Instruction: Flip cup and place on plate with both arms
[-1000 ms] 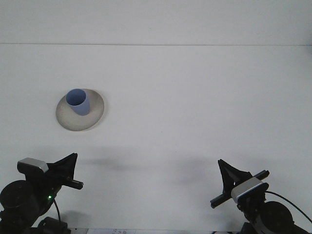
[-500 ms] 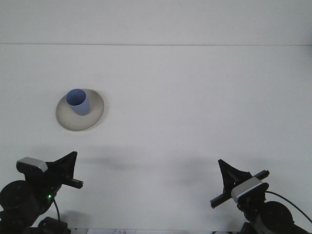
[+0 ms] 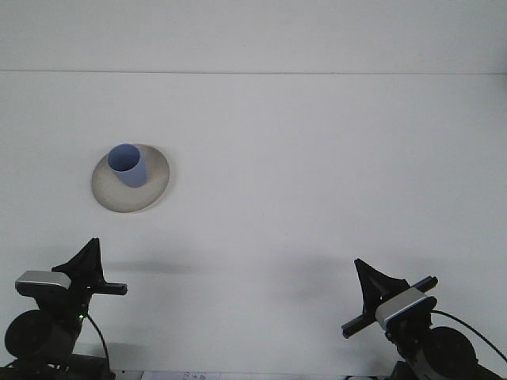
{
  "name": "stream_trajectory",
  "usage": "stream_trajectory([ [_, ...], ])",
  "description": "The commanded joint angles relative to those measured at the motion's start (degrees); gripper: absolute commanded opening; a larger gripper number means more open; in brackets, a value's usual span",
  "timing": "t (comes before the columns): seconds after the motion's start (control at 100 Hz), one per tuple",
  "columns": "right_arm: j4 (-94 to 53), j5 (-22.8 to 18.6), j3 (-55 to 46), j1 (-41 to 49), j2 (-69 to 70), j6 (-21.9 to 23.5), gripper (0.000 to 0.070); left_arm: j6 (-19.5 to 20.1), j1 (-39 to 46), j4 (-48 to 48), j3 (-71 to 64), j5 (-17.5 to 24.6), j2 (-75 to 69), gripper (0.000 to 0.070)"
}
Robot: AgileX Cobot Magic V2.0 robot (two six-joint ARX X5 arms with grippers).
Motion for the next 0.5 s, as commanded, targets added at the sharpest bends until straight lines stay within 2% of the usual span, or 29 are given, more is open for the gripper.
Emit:
stream_trajectory([
  [0.0, 0.70, 0.02, -0.09, 0.70, 0.04, 0.33, 0.0006, 4.57, 0.96, 3.28, -6.12, -2.25, -2.93, 0.0013],
  [0.2, 0.70, 0.02, -0.09, 0.70, 0.04, 0.33, 0.0006, 5.81, 3.10, 9.57, -18.01, -3.67, -7.52, 0.0013],
  [0.39, 0.70, 0.02, -0.09, 0.70, 0.04, 0.33, 0.0006, 5.79, 3.15, 14.84, -23.58, -3.67, -7.52, 0.0013],
  [0.49, 0.70, 0.02, -0.09, 0.70, 0.04, 0.33, 0.0006, 5.84, 3.19, 14.05, -23.52, -3.61, -7.52, 0.0013],
])
